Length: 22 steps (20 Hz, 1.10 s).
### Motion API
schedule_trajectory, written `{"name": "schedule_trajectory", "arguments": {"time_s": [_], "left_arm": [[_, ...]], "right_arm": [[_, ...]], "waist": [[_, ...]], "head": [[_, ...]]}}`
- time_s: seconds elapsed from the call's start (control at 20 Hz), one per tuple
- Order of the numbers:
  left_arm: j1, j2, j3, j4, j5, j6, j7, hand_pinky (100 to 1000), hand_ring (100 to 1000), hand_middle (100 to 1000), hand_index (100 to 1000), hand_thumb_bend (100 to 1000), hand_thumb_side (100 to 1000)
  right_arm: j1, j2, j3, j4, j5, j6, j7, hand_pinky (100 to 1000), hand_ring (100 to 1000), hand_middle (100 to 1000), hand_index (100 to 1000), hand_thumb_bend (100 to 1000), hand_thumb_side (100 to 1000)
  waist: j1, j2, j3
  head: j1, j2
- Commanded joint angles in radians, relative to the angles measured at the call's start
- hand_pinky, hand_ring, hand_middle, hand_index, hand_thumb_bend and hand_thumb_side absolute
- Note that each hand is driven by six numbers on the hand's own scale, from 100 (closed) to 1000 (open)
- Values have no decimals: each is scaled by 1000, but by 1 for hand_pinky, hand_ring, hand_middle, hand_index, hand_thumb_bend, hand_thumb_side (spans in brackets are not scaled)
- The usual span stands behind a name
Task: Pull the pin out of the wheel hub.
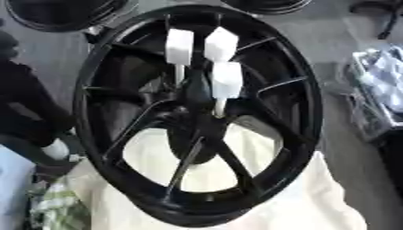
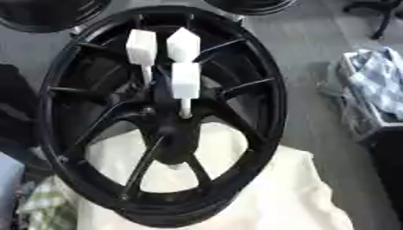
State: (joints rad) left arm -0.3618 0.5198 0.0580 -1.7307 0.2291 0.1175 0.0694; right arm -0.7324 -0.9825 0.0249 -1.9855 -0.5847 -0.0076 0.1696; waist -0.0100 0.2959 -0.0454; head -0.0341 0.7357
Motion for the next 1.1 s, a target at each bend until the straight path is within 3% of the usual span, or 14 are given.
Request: {"name": "schedule_trajectory", "arguments": {"time_s": [0.05,0.45,0.6,0.8,1.05,1.1], "left_arm": [[-9,40,2,-37,-2,-4,-1,723,676,545,731,100,722],[-11,46,-2,-59,-2,-2,-4,723,676,545,731,100,719],[-11,48,-4,-60,-2,-1,-5,723,677,546,731,100,718],[-10,51,-7,-58,-2,0,-8,723,677,546,731,100,717],[0,57,-5,-49,-4,-1,-6,723,677,546,732,100,717],[2,59,-4,-48,-4,-1,-5,723,678,546,732,100,716]], "right_arm": [[1,-53,-33,-15,-21,-16,-13,659,692,594,835,100,419],[13,-62,-43,-15,-20,-24,-16,658,692,594,834,100,401],[2,-60,-31,-15,15,-21,-5,662,701,610,842,100,320],[-41,-41,28,-15,175,-3,79,678,716,654,866,100,198],[-94,3,115,-15,383,-10,218,688,717,670,866,100,184],[-102,13,135,-15,419,-12,245,685,713,668,862,100,135]], "waist": [[-1,-10,1],[-3,1,0],[-4,-1,1],[-3,-7,0],[-4,-16,-4],[-4,-18,-6]], "head": [[5,-20],[10,-29],[8,-28],[-1,-20],[-2,-11],[-1,-9]]}}
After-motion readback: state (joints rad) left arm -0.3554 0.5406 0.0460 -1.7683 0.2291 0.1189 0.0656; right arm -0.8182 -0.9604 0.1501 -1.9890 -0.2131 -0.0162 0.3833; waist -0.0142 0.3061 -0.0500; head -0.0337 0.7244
